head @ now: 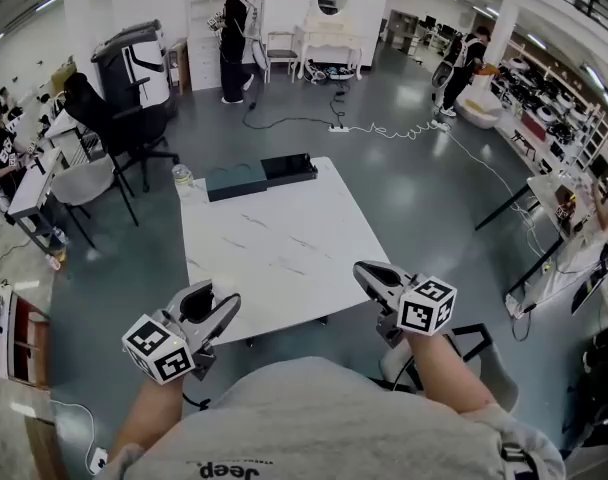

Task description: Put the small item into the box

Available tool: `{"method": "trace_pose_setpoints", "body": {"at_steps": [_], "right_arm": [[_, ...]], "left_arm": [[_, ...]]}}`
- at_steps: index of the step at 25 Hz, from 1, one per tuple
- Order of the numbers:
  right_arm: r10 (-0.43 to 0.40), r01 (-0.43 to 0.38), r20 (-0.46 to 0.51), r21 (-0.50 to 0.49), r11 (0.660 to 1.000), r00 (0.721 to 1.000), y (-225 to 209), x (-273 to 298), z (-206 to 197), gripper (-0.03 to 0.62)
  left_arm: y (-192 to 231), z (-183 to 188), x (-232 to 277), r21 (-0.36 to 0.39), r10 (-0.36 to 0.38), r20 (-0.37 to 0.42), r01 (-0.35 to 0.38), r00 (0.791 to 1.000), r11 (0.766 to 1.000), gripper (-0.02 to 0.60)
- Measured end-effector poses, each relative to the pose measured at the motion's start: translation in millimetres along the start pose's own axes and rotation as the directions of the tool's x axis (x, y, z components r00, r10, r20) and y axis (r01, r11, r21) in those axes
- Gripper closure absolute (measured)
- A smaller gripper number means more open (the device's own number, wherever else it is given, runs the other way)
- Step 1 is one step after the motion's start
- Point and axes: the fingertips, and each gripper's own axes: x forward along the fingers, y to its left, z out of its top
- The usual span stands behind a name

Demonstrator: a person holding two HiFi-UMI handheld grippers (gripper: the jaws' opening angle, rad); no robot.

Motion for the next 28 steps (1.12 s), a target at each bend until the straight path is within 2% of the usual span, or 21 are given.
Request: {"method": "trace_pose_setpoints", "body": {"at_steps": [11,19,28], "right_arm": [[-0.031,0.031,-0.032,-0.012,0.999,0.999,5.5,93.6,12.9,0.588],[-0.036,0.036,-0.048,-0.008,0.999,0.998,-1.6,127.4,17.8,0.588],[-0.018,0.02,-0.057,0.021,1.0,0.998,-23.6,136.7,9.7,0.588]], "left_arm": [[96.9,13.6,-26.5,-0.03,-0.009,0.007,0.009,1.0,1.0,0.402],[134.7,16.9,-34.1,-0.045,0.011,0.005,-0.01,1.0,0.999,0.402],[145.2,15.1,-19.6,-0.053,0.034,-0.008,-0.034,0.999,0.998,0.402]]}}
